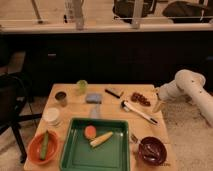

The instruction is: Place grapes in table surface

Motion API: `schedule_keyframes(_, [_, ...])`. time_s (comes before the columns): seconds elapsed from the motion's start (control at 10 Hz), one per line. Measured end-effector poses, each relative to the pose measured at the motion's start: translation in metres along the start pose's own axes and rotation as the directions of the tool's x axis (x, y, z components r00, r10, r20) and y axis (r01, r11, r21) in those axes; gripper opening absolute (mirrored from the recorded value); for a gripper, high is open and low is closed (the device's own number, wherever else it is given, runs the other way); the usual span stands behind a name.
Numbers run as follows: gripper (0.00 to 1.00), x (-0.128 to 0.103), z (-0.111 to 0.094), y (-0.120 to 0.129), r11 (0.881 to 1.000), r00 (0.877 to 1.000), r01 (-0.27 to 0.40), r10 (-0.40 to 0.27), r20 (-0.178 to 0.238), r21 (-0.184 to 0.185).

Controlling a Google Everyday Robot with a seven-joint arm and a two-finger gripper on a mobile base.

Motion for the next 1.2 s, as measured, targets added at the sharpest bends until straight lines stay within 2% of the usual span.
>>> schedule_keyframes(0.2, [0.80,0.000,0.022,-0.016,1.000,1.000,-0.012,0.012,-0.011,0.009])
schedule_keyframes(0.5, [0.80,0.003,0.042,-0.027,0.995,0.997,-0.057,0.061,-0.047,0.084])
schedule_keyframes(0.7, [0.80,0.001,0.056,-0.034,0.991,0.994,-0.077,0.086,-0.073,0.112])
schedule_keyframes(0.8, [0.80,0.007,0.064,-0.034,0.988,0.990,-0.092,0.103,-0.093,0.121])
schedule_keyframes(1.2, [0.80,0.015,0.079,-0.042,0.983,0.983,-0.125,0.141,-0.115,0.136])
